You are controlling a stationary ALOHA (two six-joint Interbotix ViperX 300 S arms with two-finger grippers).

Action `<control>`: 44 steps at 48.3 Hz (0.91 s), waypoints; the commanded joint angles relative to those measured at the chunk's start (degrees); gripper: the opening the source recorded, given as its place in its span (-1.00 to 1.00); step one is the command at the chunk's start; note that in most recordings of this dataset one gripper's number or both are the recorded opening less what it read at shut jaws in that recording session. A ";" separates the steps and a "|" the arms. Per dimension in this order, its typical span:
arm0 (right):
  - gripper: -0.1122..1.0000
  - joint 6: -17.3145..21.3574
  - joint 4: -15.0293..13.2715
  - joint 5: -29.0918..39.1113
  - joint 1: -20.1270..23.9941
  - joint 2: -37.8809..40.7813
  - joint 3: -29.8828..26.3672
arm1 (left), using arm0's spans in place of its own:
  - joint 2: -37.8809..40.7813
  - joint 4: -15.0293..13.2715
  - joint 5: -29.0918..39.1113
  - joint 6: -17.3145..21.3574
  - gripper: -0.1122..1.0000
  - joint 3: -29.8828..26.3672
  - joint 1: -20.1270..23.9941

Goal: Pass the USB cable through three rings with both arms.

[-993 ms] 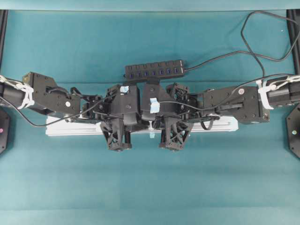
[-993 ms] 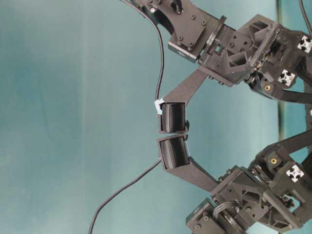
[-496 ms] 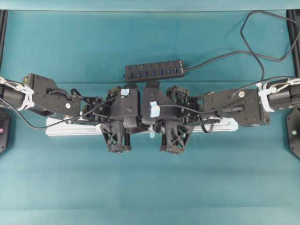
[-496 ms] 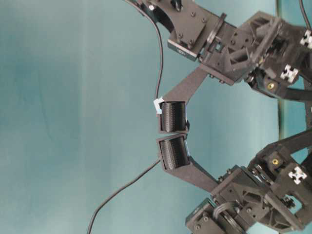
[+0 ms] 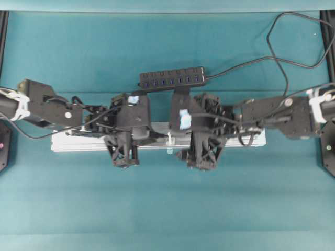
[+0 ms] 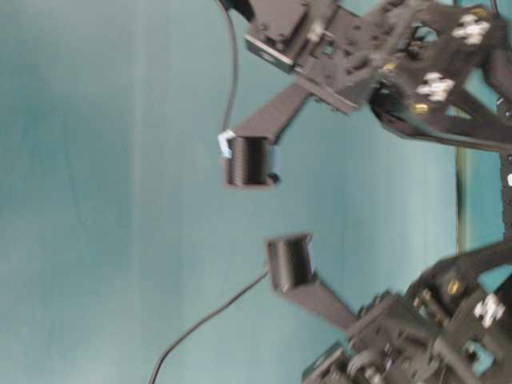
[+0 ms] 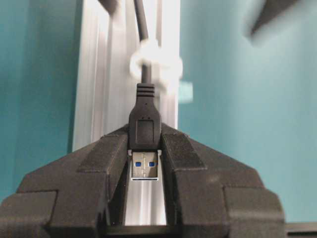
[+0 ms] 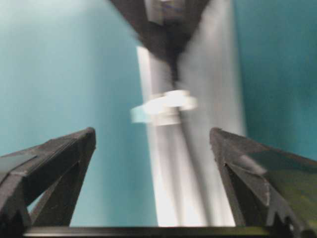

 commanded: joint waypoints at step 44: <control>0.78 -0.09 -0.35 -2.81 -0.26 5.27 -10.90 | -11.78 0.09 12.74 0.88 -0.45 -1.14 -0.26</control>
